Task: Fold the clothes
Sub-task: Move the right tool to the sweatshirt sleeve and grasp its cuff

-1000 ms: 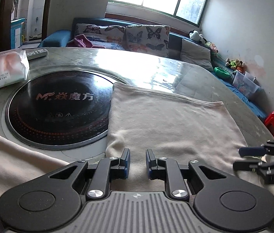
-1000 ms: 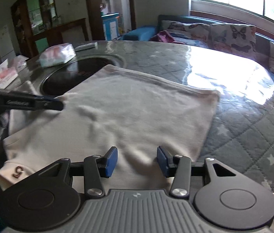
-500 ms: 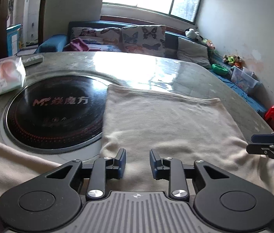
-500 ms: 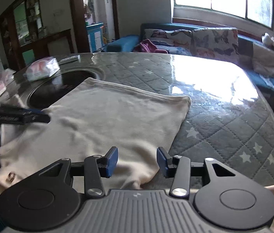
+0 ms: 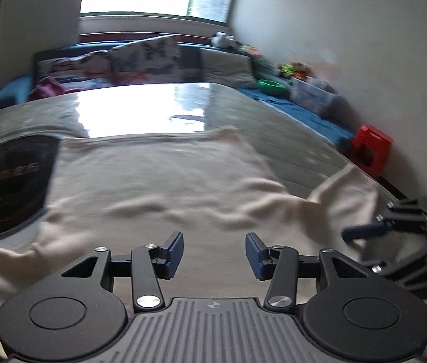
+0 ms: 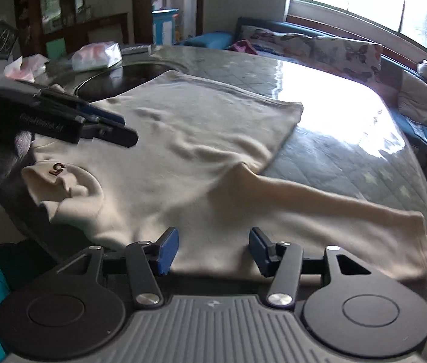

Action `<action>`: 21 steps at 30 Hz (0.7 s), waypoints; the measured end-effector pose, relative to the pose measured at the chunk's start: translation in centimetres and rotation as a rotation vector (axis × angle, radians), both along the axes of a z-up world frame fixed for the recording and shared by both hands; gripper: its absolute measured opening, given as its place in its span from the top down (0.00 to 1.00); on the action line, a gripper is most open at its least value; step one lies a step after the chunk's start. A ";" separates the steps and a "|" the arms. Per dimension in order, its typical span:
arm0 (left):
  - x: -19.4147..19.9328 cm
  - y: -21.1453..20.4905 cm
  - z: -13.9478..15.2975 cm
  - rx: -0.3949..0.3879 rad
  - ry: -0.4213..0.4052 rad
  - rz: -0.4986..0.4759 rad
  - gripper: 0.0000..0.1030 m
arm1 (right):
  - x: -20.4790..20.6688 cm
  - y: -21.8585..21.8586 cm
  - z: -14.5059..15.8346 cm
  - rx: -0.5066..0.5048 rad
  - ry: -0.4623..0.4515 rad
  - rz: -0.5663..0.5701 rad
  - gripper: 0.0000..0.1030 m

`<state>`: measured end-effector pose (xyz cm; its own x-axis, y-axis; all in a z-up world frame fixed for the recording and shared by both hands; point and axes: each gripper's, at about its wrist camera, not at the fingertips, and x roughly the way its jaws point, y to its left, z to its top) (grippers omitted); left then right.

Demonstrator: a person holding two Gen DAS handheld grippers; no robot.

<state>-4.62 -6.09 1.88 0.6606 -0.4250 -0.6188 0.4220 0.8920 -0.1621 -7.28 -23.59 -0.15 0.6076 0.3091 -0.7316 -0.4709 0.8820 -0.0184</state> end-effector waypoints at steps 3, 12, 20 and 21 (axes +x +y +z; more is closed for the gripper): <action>-0.7 -1.2 -0.4 0.023 -0.004 -0.043 0.49 | -0.2 -1.8 0.4 0.025 0.000 -0.058 0.48; -2.2 -3.8 -1.3 0.079 -0.010 -0.130 0.48 | 1.5 -9.3 0.3 0.043 -0.043 -0.357 0.49; -2.0 -3.8 -1.4 0.093 -0.014 -0.124 0.46 | 3.5 -15.3 -1.3 0.073 -0.059 -0.618 0.53; -2.0 -3.9 -1.4 0.095 -0.014 -0.123 0.46 | 3.7 -15.6 -1.4 0.082 -0.061 -0.630 0.53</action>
